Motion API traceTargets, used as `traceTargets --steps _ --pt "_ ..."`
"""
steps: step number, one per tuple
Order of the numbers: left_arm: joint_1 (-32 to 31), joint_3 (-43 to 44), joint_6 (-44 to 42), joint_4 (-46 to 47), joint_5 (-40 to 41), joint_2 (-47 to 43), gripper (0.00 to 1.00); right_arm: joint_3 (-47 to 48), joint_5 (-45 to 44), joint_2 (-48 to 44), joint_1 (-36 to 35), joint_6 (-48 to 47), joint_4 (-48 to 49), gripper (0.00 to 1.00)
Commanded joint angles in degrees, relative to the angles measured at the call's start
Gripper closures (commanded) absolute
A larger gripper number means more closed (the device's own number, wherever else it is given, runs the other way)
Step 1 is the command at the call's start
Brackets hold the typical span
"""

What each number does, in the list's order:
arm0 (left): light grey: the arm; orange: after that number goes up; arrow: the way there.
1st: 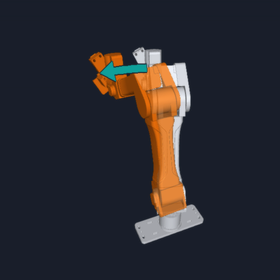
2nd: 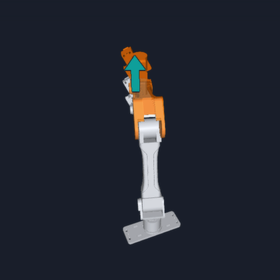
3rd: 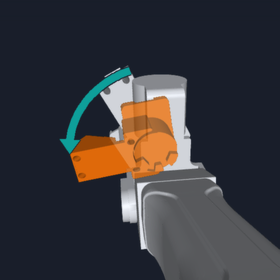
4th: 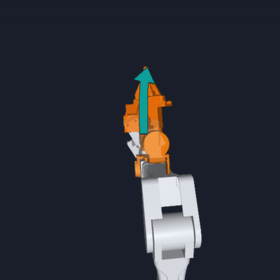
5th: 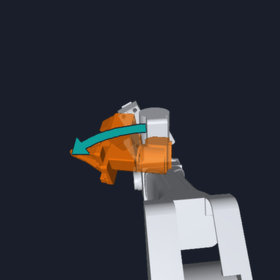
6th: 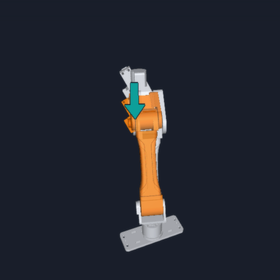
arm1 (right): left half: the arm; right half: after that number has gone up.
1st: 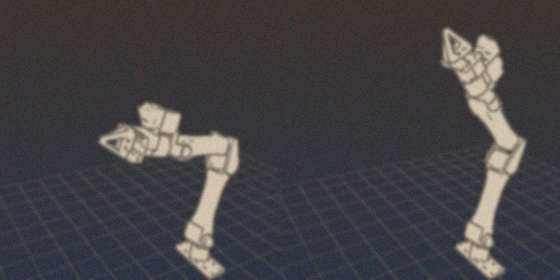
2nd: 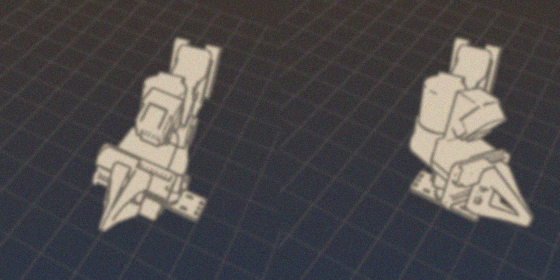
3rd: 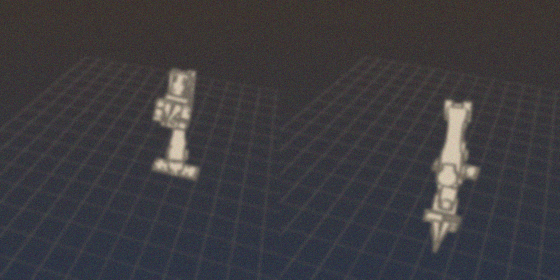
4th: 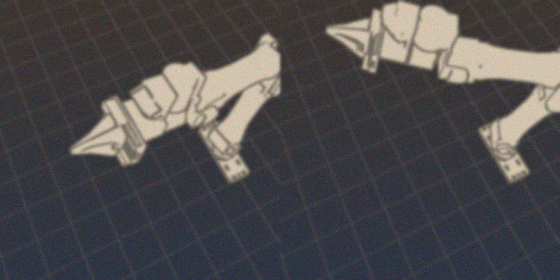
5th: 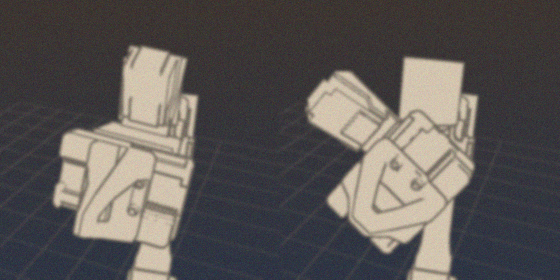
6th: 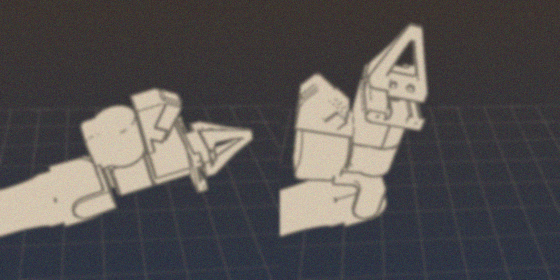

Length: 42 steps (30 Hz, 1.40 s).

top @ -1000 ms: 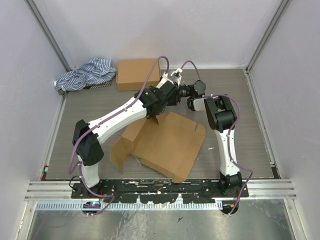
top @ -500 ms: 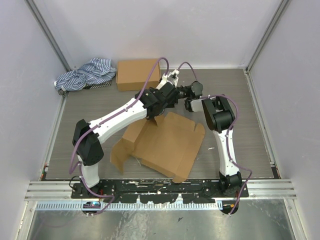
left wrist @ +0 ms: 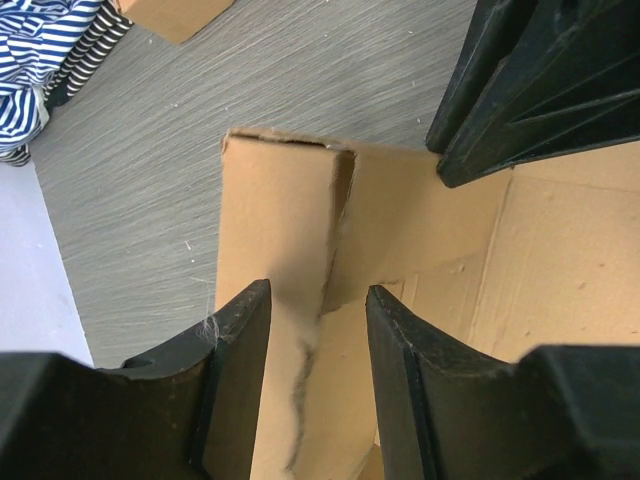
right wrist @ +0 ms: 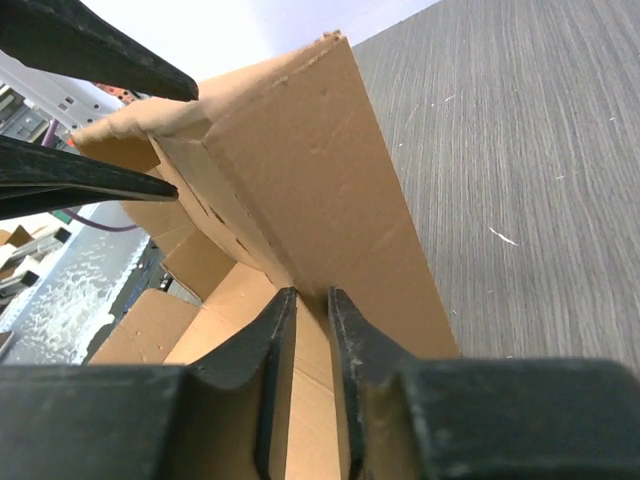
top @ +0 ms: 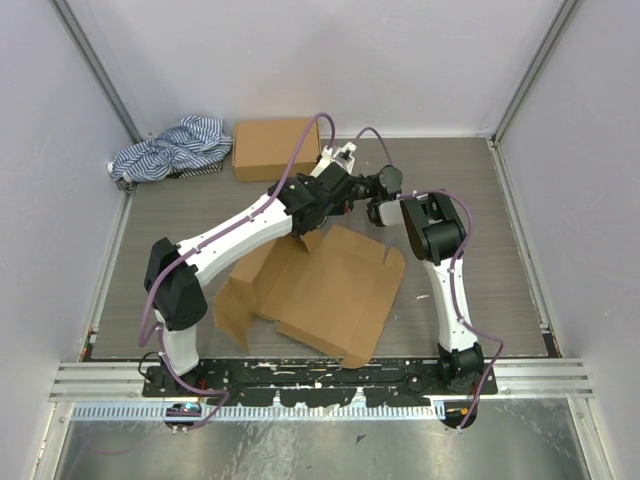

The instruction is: Fold the paper box

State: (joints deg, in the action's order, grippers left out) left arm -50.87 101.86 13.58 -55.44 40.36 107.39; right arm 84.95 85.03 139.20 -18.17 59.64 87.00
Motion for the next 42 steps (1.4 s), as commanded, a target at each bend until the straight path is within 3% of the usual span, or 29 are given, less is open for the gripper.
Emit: traceTargets --steps 1,8,20,24,30,37,42 --pt "0.3 -0.9 0.6 1.3 -0.6 -1.4 0.50 1.0 0.9 0.2 -1.8 -0.8 10.8 0.78" --pt "0.8 -1.1 0.6 1.4 -0.9 -1.7 0.50 0.4 0.4 -0.7 -1.9 -1.2 10.8 0.96" --pt "0.8 -0.2 0.2 1.2 -1.6 -3.5 0.49 1.5 1.5 -2.8 -0.1 1.5 10.7 0.92" --pt "0.9 -0.1 0.5 1.1 -1.9 -2.4 0.49 2.4 2.6 -3.7 -0.3 3.1 10.8 0.82" --pt "0.9 -1.3 0.7 1.3 -1.5 -2.7 0.50 3.2 4.3 -3.5 -2.7 2.1 10.8 0.50" --pt "0.8 -1.1 0.5 1.7 -1.3 -3.6 0.50 2.6 3.2 -4.1 -4.2 -0.3 10.8 0.33" --pt "0.9 -1.5 0.6 1.8 -1.3 -2.9 0.50 1.7 0.0 -4.4 -4.1 -2.2 10.9 0.28"
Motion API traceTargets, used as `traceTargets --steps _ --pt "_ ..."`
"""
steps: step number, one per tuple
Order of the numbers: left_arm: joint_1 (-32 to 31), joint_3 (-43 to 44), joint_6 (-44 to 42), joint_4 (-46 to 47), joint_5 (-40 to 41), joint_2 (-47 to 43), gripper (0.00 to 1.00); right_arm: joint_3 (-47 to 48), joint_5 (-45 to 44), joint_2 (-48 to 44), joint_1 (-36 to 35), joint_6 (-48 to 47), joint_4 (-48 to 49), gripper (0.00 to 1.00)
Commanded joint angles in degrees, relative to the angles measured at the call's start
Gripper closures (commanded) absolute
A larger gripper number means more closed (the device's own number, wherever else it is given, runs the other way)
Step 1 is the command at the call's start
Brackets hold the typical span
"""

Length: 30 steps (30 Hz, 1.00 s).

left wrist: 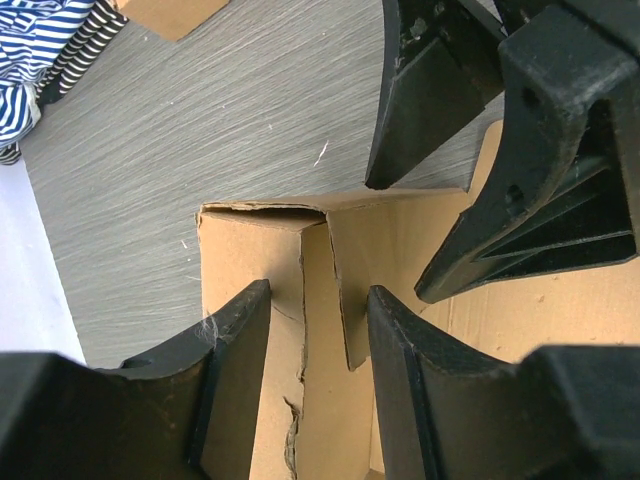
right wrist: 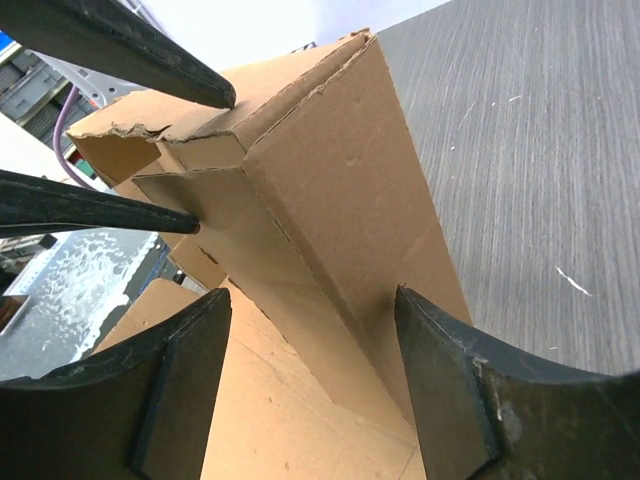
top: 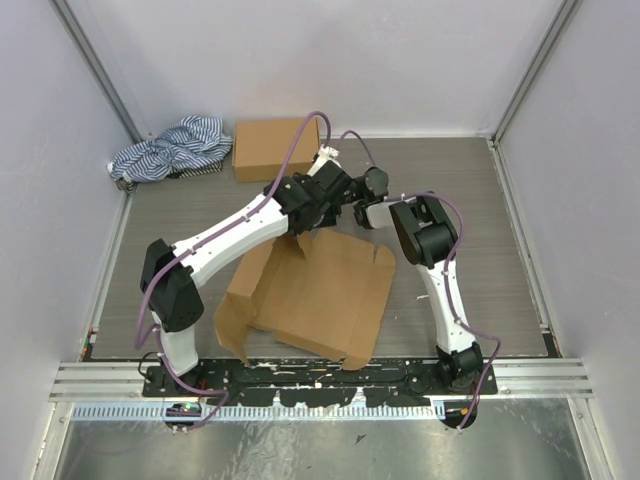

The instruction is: Fold the paper box

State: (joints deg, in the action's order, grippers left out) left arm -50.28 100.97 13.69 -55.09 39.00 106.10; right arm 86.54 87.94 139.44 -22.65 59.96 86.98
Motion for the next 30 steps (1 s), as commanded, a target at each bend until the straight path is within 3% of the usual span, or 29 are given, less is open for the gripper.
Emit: traceTargets --steps 1,14,18,20,25,30 --pt "0.4 -0.6 0.5 1.5 0.0 -1.5 0.50 -0.2 -3.4 -4.8 0.5 -3.0 10.8 0.28" --pt "0.5 -0.4 0.4 2.3 -0.4 -1.6 0.50 -3.2 -12.5 -5.8 4.0 -5.0 10.5 0.30" --pt "0.6 -0.5 0.6 2.2 -0.8 -1.3 0.50 -7.9 -13.1 -9.0 4.7 -8.9 9.3 0.31" --pt "0.6 -0.6 0.6 2.2 -0.9 -1.4 0.50 -11.8 -15.2 -12.0 5.0 -17.3 2.2 0.33" --pt "0.6 -0.8 0.6 2.4 -1.0 -2.0 0.50 -17.6 -23.8 -22.1 5.3 -48.7 -29.5 0.35" --pt "0.7 -0.8 0.5 2.8 -1.3 -1.8 0.50 -18.1 -26.4 -26.1 4.0 -59.7 -44.5 0.31"
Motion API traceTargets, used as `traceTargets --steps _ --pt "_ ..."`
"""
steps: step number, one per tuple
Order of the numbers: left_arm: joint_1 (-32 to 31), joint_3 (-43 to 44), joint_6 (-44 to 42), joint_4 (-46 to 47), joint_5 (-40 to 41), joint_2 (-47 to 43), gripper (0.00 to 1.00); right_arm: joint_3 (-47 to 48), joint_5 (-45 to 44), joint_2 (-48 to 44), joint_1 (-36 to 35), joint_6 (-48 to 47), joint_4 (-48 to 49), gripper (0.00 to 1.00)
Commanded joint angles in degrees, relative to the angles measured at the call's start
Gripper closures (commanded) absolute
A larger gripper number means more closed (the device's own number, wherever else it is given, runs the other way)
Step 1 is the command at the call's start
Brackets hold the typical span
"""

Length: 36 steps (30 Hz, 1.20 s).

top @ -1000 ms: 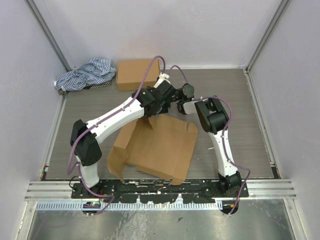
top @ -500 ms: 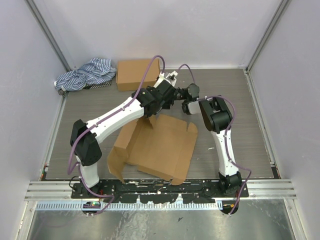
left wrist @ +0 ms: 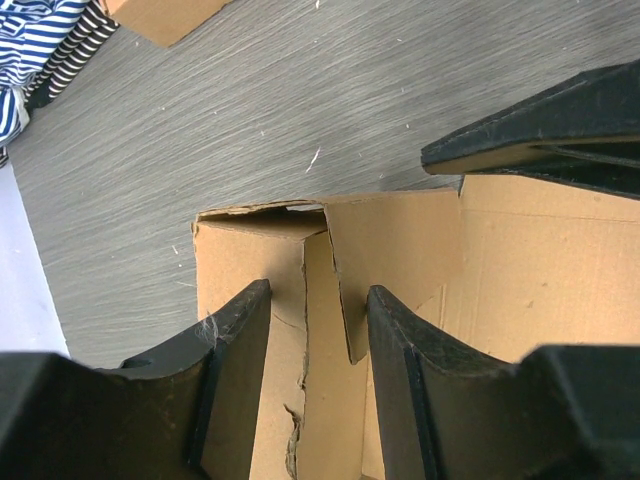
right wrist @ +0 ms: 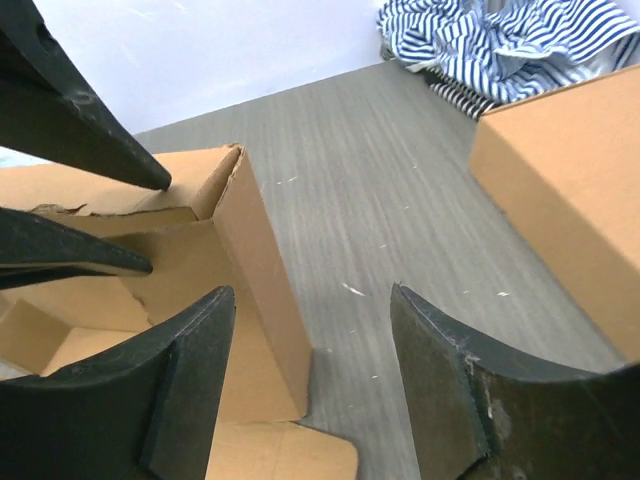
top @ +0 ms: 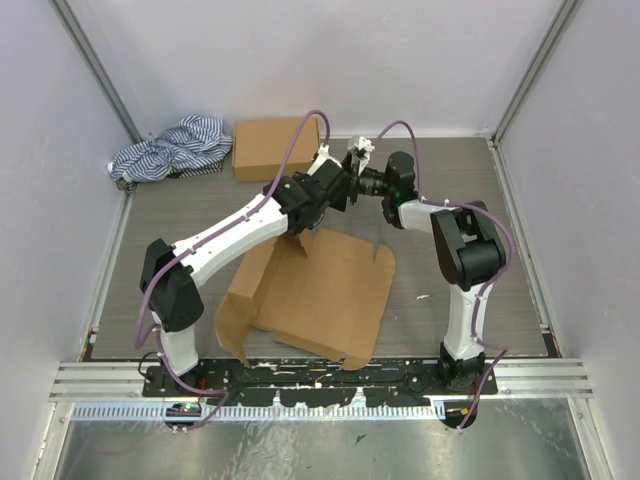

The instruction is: Fold the paper box

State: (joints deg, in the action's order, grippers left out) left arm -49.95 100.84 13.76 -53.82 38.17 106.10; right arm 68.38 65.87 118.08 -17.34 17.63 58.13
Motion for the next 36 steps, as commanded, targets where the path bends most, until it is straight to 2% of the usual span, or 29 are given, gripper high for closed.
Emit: traceTargets --steps 1,4,7,11,17,19,23,27,30,36 --pt "0.4 -0.7 0.6 1.6 -0.7 -1.8 0.50 0.3 -4.4 -4.9 -2.0 -19.5 -18.6 0.31" --pt "0.4 -1.0 0.7 1.7 -0.8 -1.9 0.50 0.9 -3.5 -4.1 -3.9 -22.4 -22.1 0.30" --pt "0.4 -1.4 1.0 1.8 -1.0 -2.2 0.50 0.1 -0.8 -2.5 -4.5 -19.8 -17.3 0.31" --pt "0.3 -2.0 1.1 2.0 -1.1 -2.6 0.50 -1.9 4.0 -0.1 -4.6 -9.8 -4.3 0.32" --pt "0.4 -1.9 1.2 2.2 -1.3 -2.6 0.50 -3.5 7.0 4.8 -5.0 12.3 23.9 0.32" --pt "0.4 -1.9 1.2 2.1 -1.2 -2.6 0.50 -3.1 6.9 5.9 -5.3 14.6 26.6 0.32" --pt "0.4 -1.9 1.3 1.9 -0.8 -2.9 0.50 -3.2 4.6 4.8 -6.1 7.0 18.7 0.31" --pt "0.4 -1.8 1.4 1.9 -0.7 -3.1 0.50 -1.1 2.2 2.1 -7.3 -9.8 -4.7 0.32" --pt "0.4 -1.8 1.5 1.8 -0.9 -3.1 0.50 1.5 0.1 1.2 -8.2 -20.3 -18.1 0.32" --pt "0.4 -1.9 1.7 1.9 -1.1 -3.1 0.50 3.0 -2.1 2.0 -9.8 -22.3 -19.5 0.32"
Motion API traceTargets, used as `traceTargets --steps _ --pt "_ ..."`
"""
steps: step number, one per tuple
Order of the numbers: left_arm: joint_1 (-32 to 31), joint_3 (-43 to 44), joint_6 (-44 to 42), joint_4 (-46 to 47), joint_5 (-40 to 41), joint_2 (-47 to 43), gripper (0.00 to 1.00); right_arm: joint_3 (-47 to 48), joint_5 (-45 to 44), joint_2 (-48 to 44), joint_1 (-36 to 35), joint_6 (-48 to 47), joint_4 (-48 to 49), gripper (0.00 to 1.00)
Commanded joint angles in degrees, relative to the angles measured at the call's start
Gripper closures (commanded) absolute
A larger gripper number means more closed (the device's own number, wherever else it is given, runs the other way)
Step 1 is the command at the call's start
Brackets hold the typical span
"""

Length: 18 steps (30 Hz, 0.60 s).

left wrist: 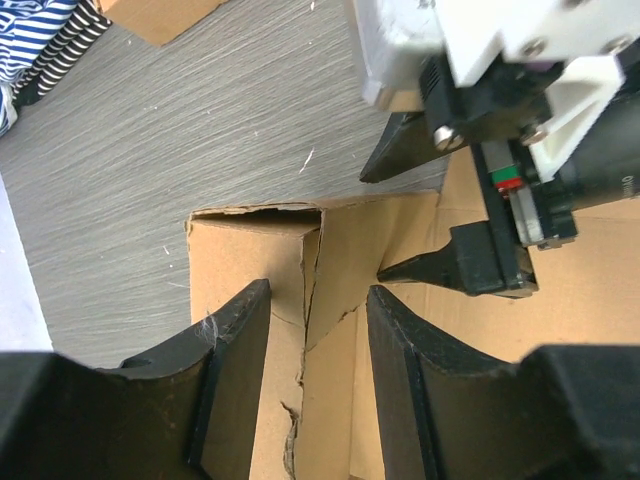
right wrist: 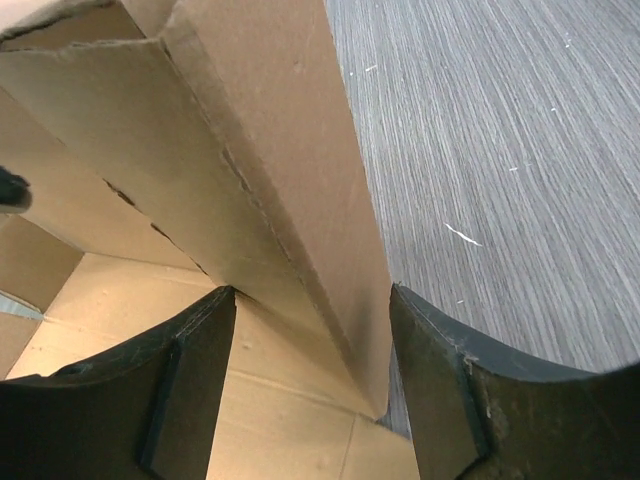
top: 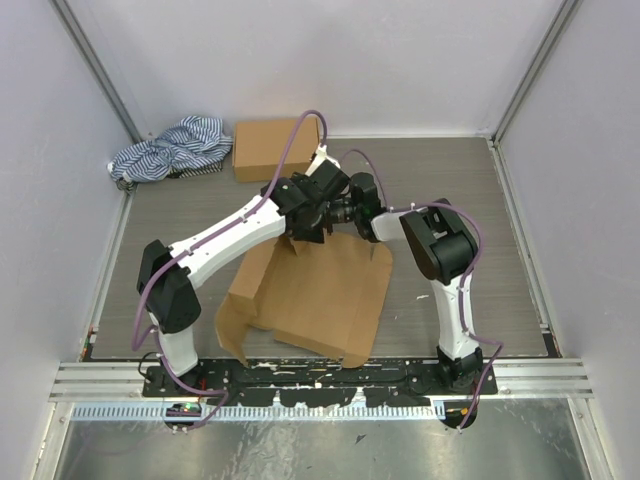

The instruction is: Fold the paper box

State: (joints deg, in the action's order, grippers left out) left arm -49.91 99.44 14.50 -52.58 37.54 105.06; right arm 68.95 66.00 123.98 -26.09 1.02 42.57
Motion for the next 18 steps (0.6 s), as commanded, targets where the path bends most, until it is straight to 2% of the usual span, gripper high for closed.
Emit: traceTargets --steps 1,3,7,9,12,14,18 --pt "0.3 -0.5 1.0 0.7 -0.6 -2.1 0.50 2.4 -2.3 -3.7 -1.6 -5.1 -3.2 0.33" --pt "0.3 -0.7 1.2 0.8 -0.6 -2.1 0.50 2.2 -3.2 -3.1 -2.4 -3.0 -0.4 0.42" --pt "0.3 -1.0 1.5 0.9 -0.8 -2.5 0.50 0.8 -5.8 -2.5 -3.1 2.6 6.8 0.71" --pt "0.3 -1.5 1.5 1.2 -0.6 -2.9 0.50 -0.2 -6.5 -2.4 -3.1 5.1 10.7 0.79" --pt "0.3 -1.7 1.5 1.1 -0.4 -3.2 0.50 -1.0 -9.3 -2.8 -3.1 5.6 11.1 0.92" --pt "0.3 -1.8 1.7 0.9 0.0 -3.7 0.50 -2.1 -12.5 -3.8 -3.1 5.8 11.1 0.98" --pt "0.3 -1.4 2.2 0.2 1.3 -6.7 0.48 -3.4 -21.4 -7.4 -3.1 5.2 4.6 0.99"
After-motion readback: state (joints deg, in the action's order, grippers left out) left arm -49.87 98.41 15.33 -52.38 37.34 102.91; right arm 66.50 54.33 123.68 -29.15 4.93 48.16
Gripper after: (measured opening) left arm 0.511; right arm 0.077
